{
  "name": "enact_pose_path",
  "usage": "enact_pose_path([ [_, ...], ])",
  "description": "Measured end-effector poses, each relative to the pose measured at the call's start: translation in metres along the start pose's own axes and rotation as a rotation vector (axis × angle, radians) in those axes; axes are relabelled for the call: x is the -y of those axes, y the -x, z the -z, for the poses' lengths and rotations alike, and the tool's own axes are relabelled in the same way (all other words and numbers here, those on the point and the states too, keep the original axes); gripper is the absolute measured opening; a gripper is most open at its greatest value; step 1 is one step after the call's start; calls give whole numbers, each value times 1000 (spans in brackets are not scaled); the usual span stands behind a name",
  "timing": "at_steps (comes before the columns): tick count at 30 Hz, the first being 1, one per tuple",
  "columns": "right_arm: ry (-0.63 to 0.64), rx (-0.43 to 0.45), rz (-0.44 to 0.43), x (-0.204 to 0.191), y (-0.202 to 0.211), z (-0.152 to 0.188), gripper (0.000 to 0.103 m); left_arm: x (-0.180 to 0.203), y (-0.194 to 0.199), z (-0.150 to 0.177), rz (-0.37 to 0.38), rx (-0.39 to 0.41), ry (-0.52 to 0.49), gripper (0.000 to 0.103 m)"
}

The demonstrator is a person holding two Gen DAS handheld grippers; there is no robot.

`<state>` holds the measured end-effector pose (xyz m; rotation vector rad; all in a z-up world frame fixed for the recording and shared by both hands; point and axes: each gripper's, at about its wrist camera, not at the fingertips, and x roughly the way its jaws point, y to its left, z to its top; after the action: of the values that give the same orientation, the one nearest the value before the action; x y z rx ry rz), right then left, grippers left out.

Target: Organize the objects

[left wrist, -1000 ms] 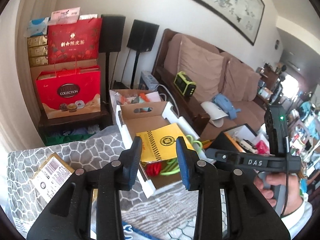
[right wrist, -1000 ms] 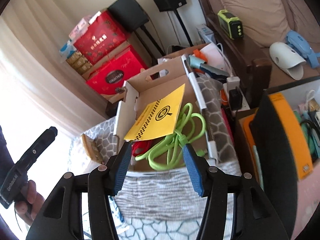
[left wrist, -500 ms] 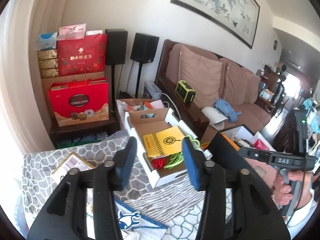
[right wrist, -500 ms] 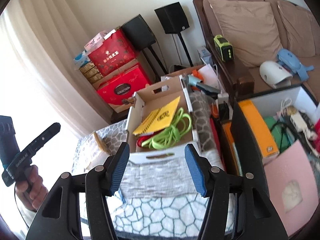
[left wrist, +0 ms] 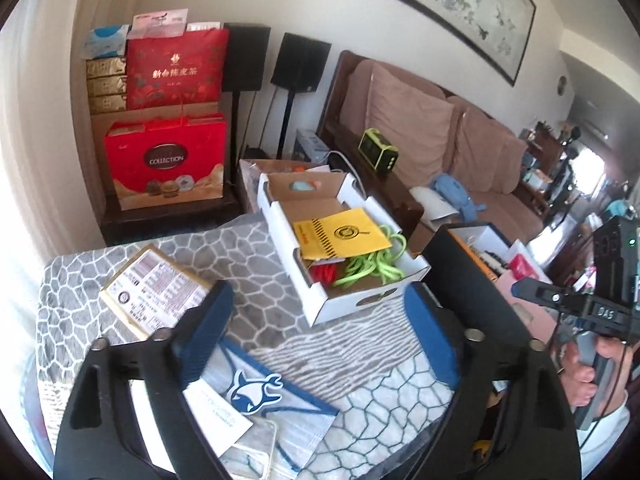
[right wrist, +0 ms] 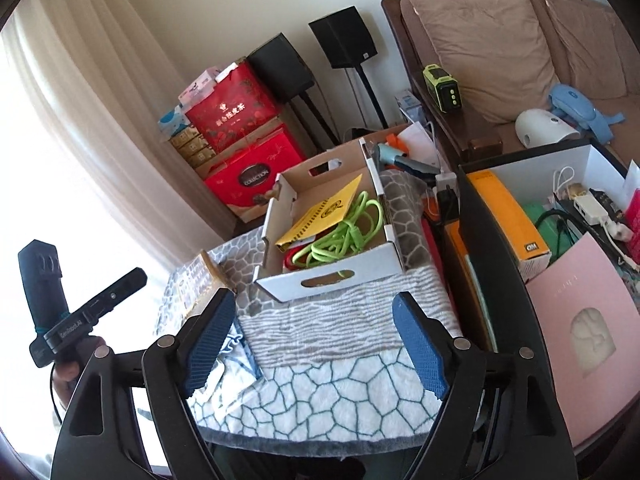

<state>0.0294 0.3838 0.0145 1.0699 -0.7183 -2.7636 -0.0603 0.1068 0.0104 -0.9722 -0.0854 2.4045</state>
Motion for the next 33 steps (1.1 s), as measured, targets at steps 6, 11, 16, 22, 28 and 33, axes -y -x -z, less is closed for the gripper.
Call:
enact_pose_path([
  [6,5,-30,11,4,-7,2,85,1,-10,17,-47,-73,-50,90],
  [11,7,-31,-3,3,-9,4,87,-6,-13,21,-33,-106,-23,95],
  [16,20,-20,-17,-2,-9,1,93,-17,-2,14,-50,-66,19,102],
  [22,42,-2,-46,-9,-6,-2,99,-28,-2,11,-58,-81,66,102],
  [28,64,11,-39,-12,-6,-1,102,-26,1,13,-57,-71,47,102],
  [33,49,22,-25,-9,-3,-3,102,-20,2,13,-41,-73,30,102],
])
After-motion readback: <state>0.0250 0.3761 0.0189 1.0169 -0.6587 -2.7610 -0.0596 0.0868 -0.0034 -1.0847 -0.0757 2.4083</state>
